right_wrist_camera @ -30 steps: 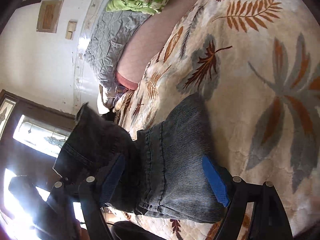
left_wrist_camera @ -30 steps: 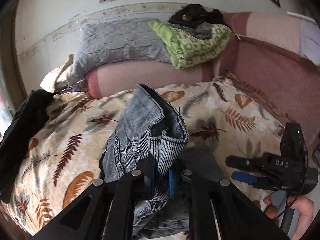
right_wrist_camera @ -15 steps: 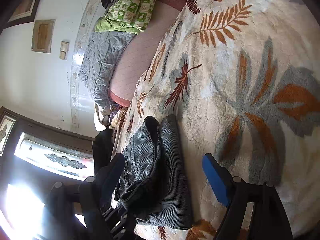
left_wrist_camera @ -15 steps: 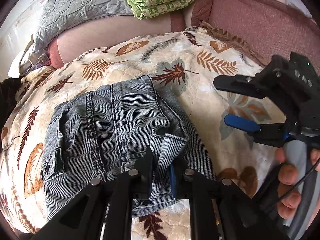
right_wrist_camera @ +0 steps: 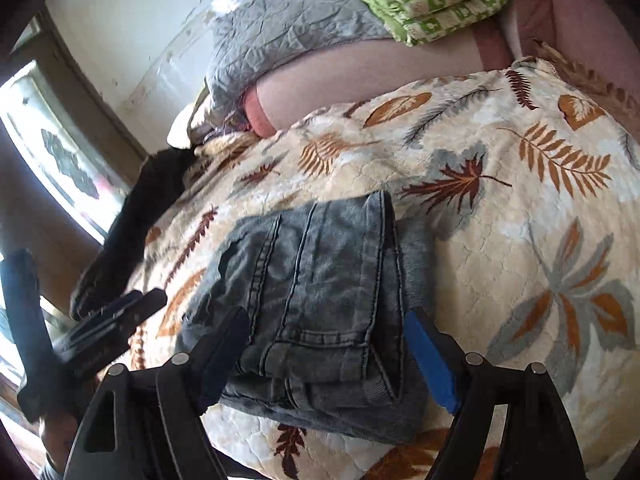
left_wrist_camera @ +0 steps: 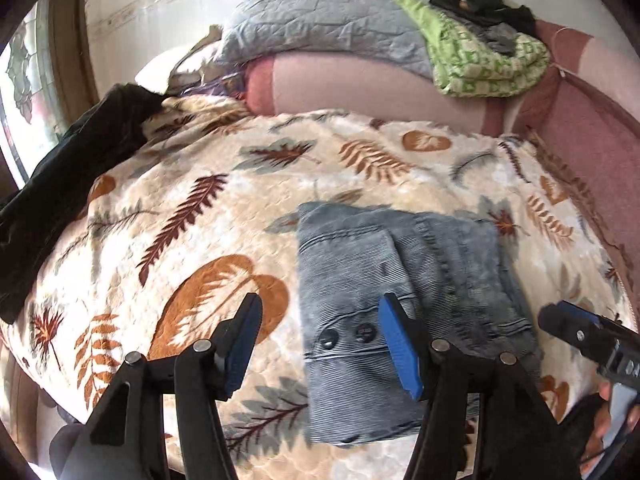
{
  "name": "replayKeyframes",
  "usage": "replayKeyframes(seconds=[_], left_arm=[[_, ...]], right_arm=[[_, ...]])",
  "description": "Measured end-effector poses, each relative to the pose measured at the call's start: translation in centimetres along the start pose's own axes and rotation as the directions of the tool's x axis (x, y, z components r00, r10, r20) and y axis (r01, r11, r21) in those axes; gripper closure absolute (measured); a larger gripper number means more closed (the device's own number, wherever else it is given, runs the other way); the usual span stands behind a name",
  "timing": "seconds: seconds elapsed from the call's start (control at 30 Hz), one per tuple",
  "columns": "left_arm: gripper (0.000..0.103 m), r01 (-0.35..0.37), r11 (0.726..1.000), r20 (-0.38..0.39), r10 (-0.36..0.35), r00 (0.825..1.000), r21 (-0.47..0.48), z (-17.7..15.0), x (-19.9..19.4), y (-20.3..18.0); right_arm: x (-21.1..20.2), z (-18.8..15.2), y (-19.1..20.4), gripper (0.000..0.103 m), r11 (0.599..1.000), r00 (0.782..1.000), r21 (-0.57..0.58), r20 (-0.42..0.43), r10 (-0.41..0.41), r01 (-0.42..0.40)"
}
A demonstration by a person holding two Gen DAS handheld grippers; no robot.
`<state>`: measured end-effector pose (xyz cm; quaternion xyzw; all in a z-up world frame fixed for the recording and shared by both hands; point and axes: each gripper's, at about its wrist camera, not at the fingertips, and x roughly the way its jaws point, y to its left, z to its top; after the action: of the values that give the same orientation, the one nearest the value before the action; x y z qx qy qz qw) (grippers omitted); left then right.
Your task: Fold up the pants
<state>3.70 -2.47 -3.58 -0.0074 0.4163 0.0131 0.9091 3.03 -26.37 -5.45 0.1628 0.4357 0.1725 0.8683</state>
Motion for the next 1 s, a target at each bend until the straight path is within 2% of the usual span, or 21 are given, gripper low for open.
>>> replayKeyframes(seconds=[0.07, 0.13, 0.23, 0.3, 0.4, 0.47, 0.57, 0.67, 0.7, 0.77, 0.8, 0.83, 0.93, 1.0], left_arm=[[0.041, 0.003, 1.0, -0.051, -0.003, 0.999, -0.004, -0.7, 1.6, 0.4], [0.041, 0.002, 1.0, -0.092, -0.001, 0.996, 0.006, -1.5, 3.0, 0.4], [0.041, -0.009, 1.0, -0.089, 0.011, 0.996, 0.021, -2.0, 3.5, 0.1], [0.041, 0.003, 1.0, -0.09, -0.003, 0.996, 0.005, -1.9, 3.2, 0.4], [0.041, 0.033, 0.999, -0.073, -0.035, 0.997, -0.028, -1.5, 2.4, 1.2], [0.041, 0.038, 0.999, -0.061, -0.04, 0.997, -0.03, -1.6, 2.0, 1.4], [0.041, 0.03, 1.0, -0.094, -0.03, 0.995, -0.006, -2.0, 2.9, 1.2], [0.041, 0.012, 1.0, -0.097, -0.011, 0.995, 0.008, -2.1, 3.2, 0.8], [0.041, 0.009, 1.0, -0.095, -0.007, 0.995, 0.014, -2.1, 3.1, 0.6], [0.041, 0.007, 1.0, -0.097, -0.004, 0.995, 0.027, -2.0, 3.1, 0.4], [0.041, 0.013, 0.999, -0.103, -0.01, 0.995, 0.03, -2.0, 3.2, 0.4], [0.041, 0.017, 1.0, -0.101, -0.015, 0.995, 0.026, -2.0, 3.3, 0.5], [0.041, 0.03, 1.0, -0.108, -0.029, 0.994, 0.005, -2.1, 3.4, 0.9], [0.041, 0.036, 0.999, -0.093, -0.036, 0.995, -0.004, -1.8, 2.9, 1.1]], right_arm=[[2.3, -1.3, 0.5, 0.02, 0.994, 0.988, -0.062, -0.117, -0.101, 0.094], [4.4, -3.1, 0.4, 0.02, 0.98, 0.958, -0.115, -0.221, -0.184, 0.162], [3.9, -3.4, 0.8, 0.02, 0.972, 0.953, -0.146, -0.216, -0.212, 0.183], [2.5, -2.4, 1.4, 0.02, 0.977, 0.968, -0.134, -0.169, -0.185, 0.163], [0.6, 0.1, 2.7, 0.02, 0.984, 0.986, -0.132, -0.097, -0.134, 0.121], [0.3, 2.1, 3.1, 0.02, 0.986, 0.99, -0.13, -0.078, -0.12, 0.109], [1.6, 5.5, 4.6, 0.019, 0.982, 0.991, -0.156, -0.072, -0.114, 0.102], [5.2, 6.9, 5.2, 0.018, 0.97, 0.981, -0.197, -0.11, -0.163, 0.139], [6.9, 6.6, 4.9, 0.018, 0.966, 0.968, -0.206, -0.158, -0.193, 0.159], [10.0, 4.4, 3.7, 0.018, 0.94, 0.917, -0.242, -0.263, -0.301, 0.24], [10.5, 3.2, 3.2, 0.018, 0.938, 0.91, -0.254, -0.282, -0.306, 0.237], [9.8, 2.6, 2.7, 0.015, 0.943, 0.926, -0.243, -0.245, -0.286, 0.227], [8.7, 1.8, 2.4, 0.013, 0.944, 0.925, -0.237, -0.248, -0.288, 0.23], [7.6, 1.6, 2.8, 0.013, 0.937, 0.928, -0.248, -0.22, -0.301, 0.245]])
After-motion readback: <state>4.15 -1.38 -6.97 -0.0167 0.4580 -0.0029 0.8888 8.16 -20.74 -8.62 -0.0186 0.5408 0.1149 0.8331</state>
